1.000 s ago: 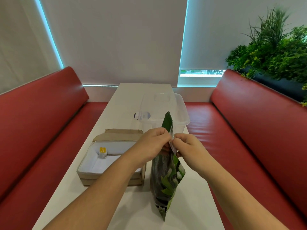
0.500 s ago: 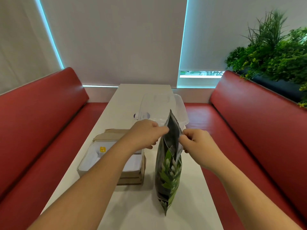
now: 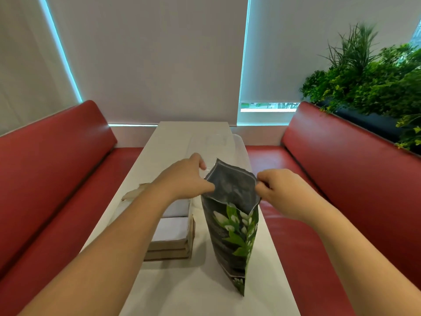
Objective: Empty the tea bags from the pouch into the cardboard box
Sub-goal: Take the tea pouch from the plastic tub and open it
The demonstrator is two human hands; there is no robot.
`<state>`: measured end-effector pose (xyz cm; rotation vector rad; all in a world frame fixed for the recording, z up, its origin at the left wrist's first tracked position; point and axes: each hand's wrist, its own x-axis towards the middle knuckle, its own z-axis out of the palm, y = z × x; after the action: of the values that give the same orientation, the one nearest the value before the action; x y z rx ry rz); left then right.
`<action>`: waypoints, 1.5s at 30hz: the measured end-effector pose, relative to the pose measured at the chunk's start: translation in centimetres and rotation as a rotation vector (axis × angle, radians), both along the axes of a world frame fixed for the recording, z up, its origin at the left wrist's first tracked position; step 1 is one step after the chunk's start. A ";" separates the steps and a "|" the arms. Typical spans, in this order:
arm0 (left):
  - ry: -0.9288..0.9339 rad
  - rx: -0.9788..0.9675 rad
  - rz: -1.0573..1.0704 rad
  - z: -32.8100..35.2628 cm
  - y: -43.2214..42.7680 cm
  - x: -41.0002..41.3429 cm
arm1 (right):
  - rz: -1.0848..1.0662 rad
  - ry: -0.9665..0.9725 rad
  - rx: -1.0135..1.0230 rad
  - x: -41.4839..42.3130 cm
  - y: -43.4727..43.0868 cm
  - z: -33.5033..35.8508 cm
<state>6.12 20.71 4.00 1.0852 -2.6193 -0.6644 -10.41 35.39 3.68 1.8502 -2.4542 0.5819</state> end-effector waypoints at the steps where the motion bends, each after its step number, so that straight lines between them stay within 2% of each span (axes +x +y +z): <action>1: 0.020 -0.018 -0.014 0.0 0.1 -0.3 | 0.032 0.026 0.016 0.0 0.1 0.3; 5: -0.015 -0.151 -0.126 0.2 0.3 -1.9 | 0.104 0.156 0.068 0.0 0.6 1.2; 7: -0.089 -0.134 -0.170 0.0 0.3 -2.2 | 0.079 0.215 0.050 -0.4 0.8 1.2; 8: -0.109 -0.117 -0.181 -0.3 0.5 -2.3 | 0.065 0.214 0.018 -0.6 1.0 1.1; 12: -0.091 -0.139 -0.134 -1.1 1.2 -2.8 | 0.096 -0.007 -0.064 -0.7 2.5 0.6; 14: -0.083 -0.183 -0.115 -1.0 1.2 -2.7 | 0.120 0.015 -0.038 -0.5 3.1 0.5; 19: -0.080 -0.209 -0.136 -0.6 1.5 -2.7 | -0.025 0.163 0.044 -0.5 2.4 0.4; 25: -0.073 -0.070 -0.121 -0.4 1.1 -2.0 | 0.023 0.070 0.025 -1.0 3.5 0.0; 29: -0.273 0.164 -0.199 -0.5 1.1 -1.7 | 0.043 -0.082 -0.032 -1.1 3.8 -0.9; 31: -0.316 0.199 -0.162 -0.8 1.1 -2.0 | 0.024 -0.138 -0.083 -0.9 3.6 -1.4; 35: -0.184 0.254 -0.035 -1.1 1.4 -2.2 | -0.108 -0.130 -0.097 -1.4 3.9 -2.4; 37: -0.160 0.354 -0.038 -1.2 1.4 -1.9 | -0.157 -0.271 -0.029 -1.6 4.6 -2.7; 38: -0.154 0.418 -0.056 -1.2 1.4 -1.8 | -0.151 -0.452 0.005 -1.5 5.0 -3.0; 40: -0.108 0.592 -0.097 -1.3 1.6 -1.4 | -0.109 -0.967 0.030 -0.2 5.3 -3.5; 41: -0.077 0.673 -0.117 -1.4 1.8 -1.4 | -0.104 -1.146 0.022 0.4 5.2 -3.9; 42: -0.048 0.719 -0.134 -1.5 2.0 -1.4 | -0.115 -1.214 -0.011 0.8 4.9 -4.4; 45: 0.007 0.698 -0.157 -1.7 2.8 -1.6 | -0.178 -1.126 -0.083 1.4 4.3 -4.7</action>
<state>4.50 23.56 2.26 1.0159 -2.5288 -1.6935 -9.05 39.70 -1.00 1.3977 -2.9736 2.1144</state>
